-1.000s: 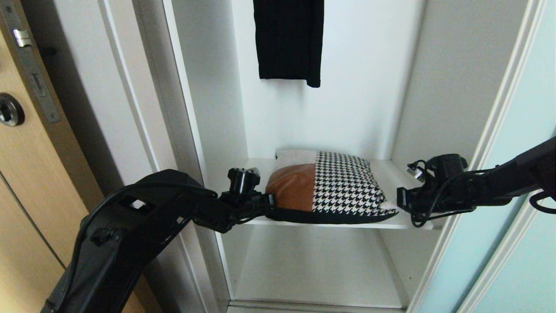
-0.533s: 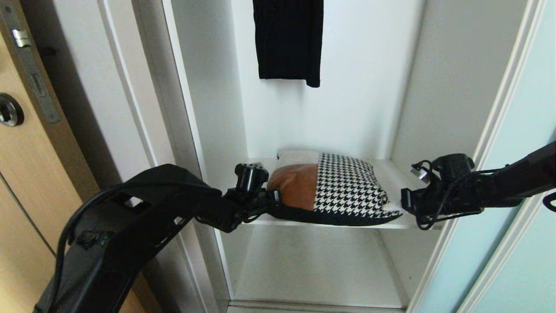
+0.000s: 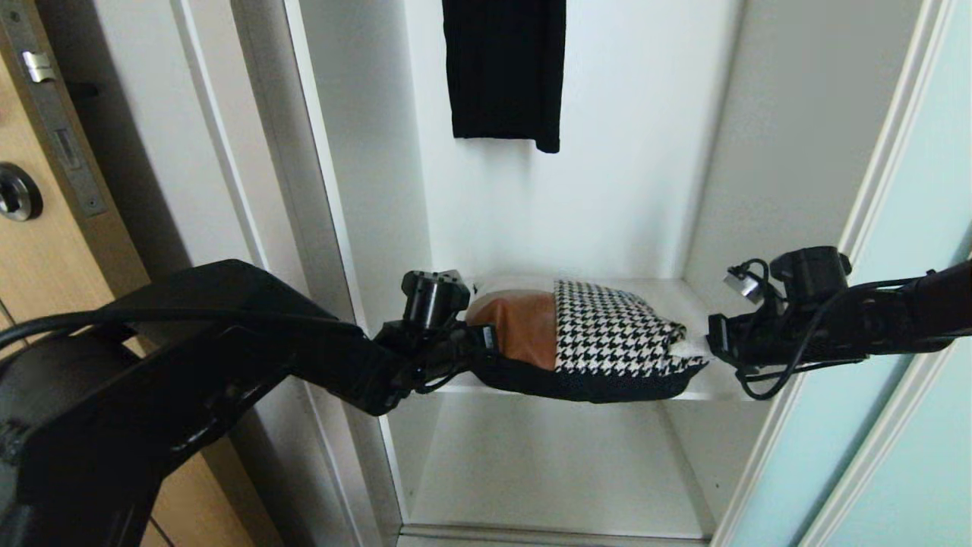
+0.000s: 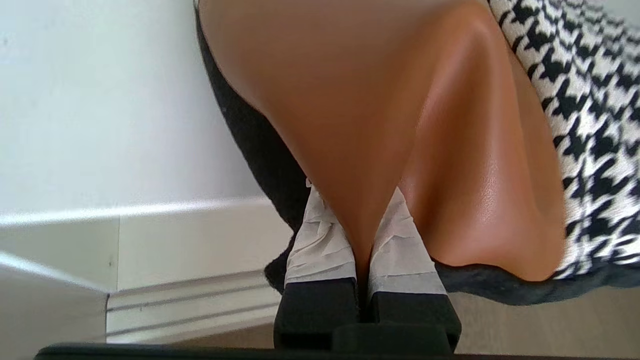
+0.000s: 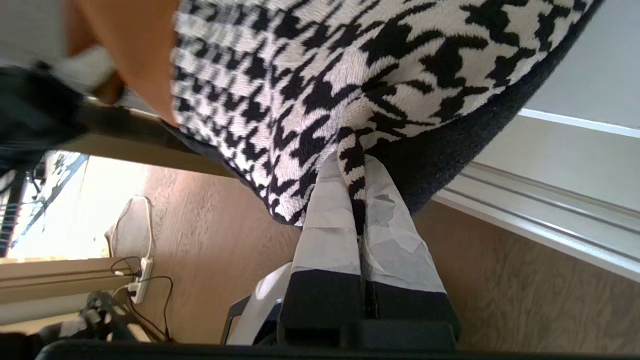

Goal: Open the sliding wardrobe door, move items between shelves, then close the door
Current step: Place the pillow on the lower shelf

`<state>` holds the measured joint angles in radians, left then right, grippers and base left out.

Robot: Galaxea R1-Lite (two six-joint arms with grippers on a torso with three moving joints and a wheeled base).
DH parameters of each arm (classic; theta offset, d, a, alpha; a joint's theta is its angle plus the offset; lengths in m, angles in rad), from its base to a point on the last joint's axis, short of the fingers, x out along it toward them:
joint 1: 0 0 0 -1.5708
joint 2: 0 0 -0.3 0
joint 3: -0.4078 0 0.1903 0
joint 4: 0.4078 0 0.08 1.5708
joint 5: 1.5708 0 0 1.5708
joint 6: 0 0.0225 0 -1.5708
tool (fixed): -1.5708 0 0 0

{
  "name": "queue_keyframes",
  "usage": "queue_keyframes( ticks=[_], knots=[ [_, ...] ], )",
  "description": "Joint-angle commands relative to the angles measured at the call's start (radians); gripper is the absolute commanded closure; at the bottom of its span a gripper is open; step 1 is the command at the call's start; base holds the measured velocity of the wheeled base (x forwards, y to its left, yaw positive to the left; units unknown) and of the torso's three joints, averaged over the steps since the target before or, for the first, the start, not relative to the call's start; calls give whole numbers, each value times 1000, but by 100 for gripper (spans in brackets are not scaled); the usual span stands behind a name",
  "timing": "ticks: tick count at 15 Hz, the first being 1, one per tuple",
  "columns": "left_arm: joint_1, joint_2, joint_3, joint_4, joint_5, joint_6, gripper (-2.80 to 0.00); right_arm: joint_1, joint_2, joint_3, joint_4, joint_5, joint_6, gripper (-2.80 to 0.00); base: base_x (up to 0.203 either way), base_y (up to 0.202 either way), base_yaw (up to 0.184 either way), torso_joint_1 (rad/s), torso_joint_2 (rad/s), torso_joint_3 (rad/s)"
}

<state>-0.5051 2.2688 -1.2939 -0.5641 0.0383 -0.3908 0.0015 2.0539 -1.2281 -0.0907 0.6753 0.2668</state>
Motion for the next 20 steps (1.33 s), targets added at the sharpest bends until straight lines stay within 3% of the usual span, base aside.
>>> queue_keyframes(
  ticks=[1, 6, 9, 13, 20],
  knots=[
    [-1, -56, 76, -30, 1, -3, 0, 6, -92, 37, 0, 19, 3, 0, 0, 0, 0, 0, 0, 0],
    [-2, -151, 177, -92, 21, -3, 0, 6, -203, 132, 0, 53, 2, 0, 0, 0, 0, 0, 0, 0],
    [-13, -211, 192, -86, 64, -3, 0, 18, -249, 166, 1, 89, 6, 0, 0, 0, 0, 0, 0, 0],
    [-58, -271, 212, -80, 69, -4, 0, 25, -295, 189, 3, 90, 8, 0, 0, 0, 0, 0, 0, 0],
    [-58, -268, 216, -85, 75, -13, 0, 23, -325, 207, 5, 90, 8, 0, 0, 0, 0, 0, 0, 0]
  ],
)
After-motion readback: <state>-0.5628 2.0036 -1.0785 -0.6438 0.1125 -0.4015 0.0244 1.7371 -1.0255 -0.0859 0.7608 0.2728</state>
